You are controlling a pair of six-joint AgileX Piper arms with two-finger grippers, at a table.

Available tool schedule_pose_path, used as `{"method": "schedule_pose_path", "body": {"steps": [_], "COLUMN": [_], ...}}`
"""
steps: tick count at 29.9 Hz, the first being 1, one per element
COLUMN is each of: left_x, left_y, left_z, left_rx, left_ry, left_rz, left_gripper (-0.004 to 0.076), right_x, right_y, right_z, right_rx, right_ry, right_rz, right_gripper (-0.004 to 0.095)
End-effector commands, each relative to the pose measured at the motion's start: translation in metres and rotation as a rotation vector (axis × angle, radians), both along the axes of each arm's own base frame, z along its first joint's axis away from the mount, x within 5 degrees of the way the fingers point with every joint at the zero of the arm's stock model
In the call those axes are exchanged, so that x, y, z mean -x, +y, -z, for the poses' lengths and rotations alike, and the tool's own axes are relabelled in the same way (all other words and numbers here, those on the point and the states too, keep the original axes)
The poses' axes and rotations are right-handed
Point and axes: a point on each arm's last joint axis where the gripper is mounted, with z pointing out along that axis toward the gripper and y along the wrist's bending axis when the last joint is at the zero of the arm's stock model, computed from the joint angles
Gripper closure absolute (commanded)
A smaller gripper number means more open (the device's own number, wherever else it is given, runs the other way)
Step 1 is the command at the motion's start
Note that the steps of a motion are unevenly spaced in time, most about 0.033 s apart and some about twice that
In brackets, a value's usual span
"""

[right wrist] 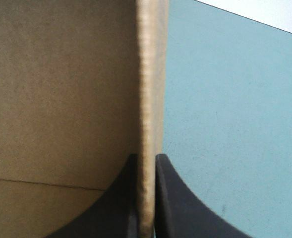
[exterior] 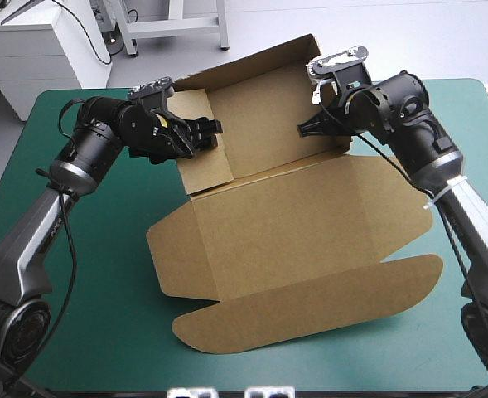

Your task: Fold the box

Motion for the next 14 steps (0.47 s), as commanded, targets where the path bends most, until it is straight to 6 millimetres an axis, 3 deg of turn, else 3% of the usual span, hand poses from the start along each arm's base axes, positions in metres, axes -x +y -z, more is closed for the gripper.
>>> {"method": "schedule_pose_path", "body": {"steps": [1, 2, 3, 8, 14], "left_x": [0.014, 0.014, 0.014, 0.019, 0.020], "left_y": [0.004, 0.005, 0.007, 0.011, 0.013], "left_z": [-0.038, -0.041, -0.044, -0.054, -0.052], "left_rx": [0.079, 0.092, 0.106, 0.110, 0.063], "left_ry": [-0.143, -0.155, -0.179, -0.225, -0.216], "left_rz": [-0.014, -0.035, -0.052, -0.072, -0.074], "left_gripper": [0.0468, 0.0637, 0.0722, 0.0732, 0.0732], "right_x": [0.016, 0.016, 0.015, 0.012, 0.009], "right_y": [-0.010, -0.010, -0.011, -0.016, -0.016], "right_z": [-0.035, -0.034, -0.032, -0.028, -0.023], "right_rx": [-0.047, -0.039, -0.025, 0.012, 0.018], "right_ry": [-0.131, -0.128, -0.120, -0.103, -0.077], "right_rz": [0.011, 0.017, 0.029, 0.089, 0.100], "right_gripper": [0.0920, 0.0921, 0.0921, 0.0922, 0.0922]}}
